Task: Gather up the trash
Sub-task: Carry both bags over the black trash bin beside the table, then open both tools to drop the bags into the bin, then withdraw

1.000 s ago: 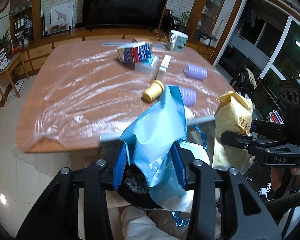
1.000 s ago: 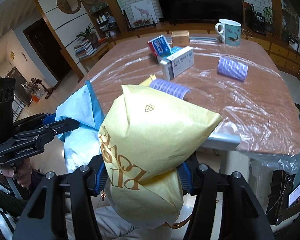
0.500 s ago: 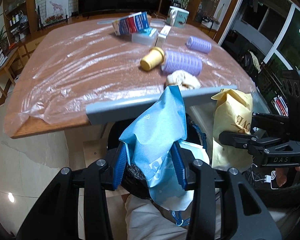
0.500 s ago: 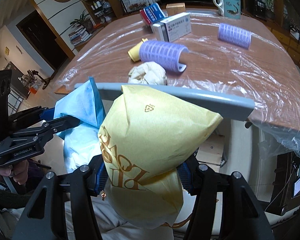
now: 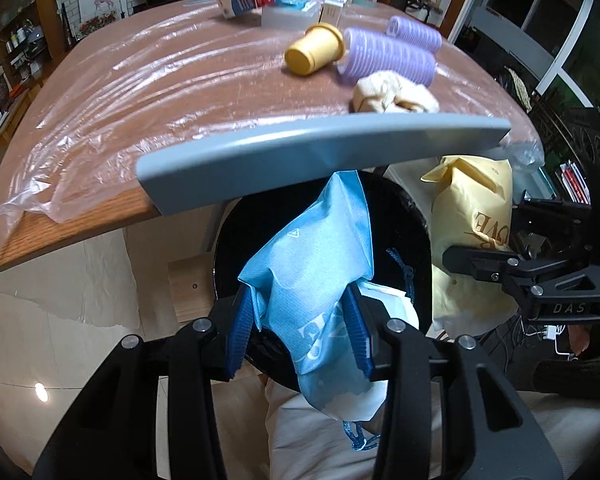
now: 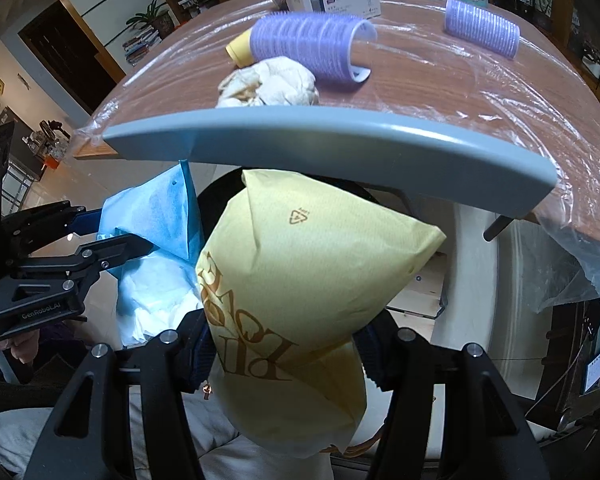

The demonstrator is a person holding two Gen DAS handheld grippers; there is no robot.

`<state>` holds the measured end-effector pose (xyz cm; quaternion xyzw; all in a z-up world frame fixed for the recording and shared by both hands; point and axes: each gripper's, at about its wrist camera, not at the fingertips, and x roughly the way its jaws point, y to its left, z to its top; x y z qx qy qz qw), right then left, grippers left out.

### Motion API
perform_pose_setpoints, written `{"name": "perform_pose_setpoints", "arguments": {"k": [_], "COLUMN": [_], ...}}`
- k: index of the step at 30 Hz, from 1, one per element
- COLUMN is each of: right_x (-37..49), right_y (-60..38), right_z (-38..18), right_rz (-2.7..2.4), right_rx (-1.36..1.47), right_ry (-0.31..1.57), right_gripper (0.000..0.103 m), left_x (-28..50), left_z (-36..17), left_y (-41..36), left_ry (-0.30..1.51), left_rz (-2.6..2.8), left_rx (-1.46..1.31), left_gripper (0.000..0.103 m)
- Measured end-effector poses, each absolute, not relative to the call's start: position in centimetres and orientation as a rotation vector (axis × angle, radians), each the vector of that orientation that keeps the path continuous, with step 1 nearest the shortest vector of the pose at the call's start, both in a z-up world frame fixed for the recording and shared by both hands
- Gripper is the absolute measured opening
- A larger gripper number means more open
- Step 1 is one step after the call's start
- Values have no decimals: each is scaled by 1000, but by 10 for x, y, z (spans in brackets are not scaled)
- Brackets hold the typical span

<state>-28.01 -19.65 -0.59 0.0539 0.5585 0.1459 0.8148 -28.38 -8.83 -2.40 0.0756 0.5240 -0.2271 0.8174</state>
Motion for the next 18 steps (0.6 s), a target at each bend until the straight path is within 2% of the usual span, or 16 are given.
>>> {"name": "perform_pose_setpoints", "arguments": {"k": [18], "right_x": [-267], "right_y": [-189], "right_z": [-33], "right_rz": [260], "right_rx": [54], "right_ry": [1209], "right_gripper": [57], "left_x": [-270], "left_z": [-53], "left_y": [-96], "left_ry": [1168], "left_rz": [-486], "left_rx": [219], "left_gripper": [44]}}
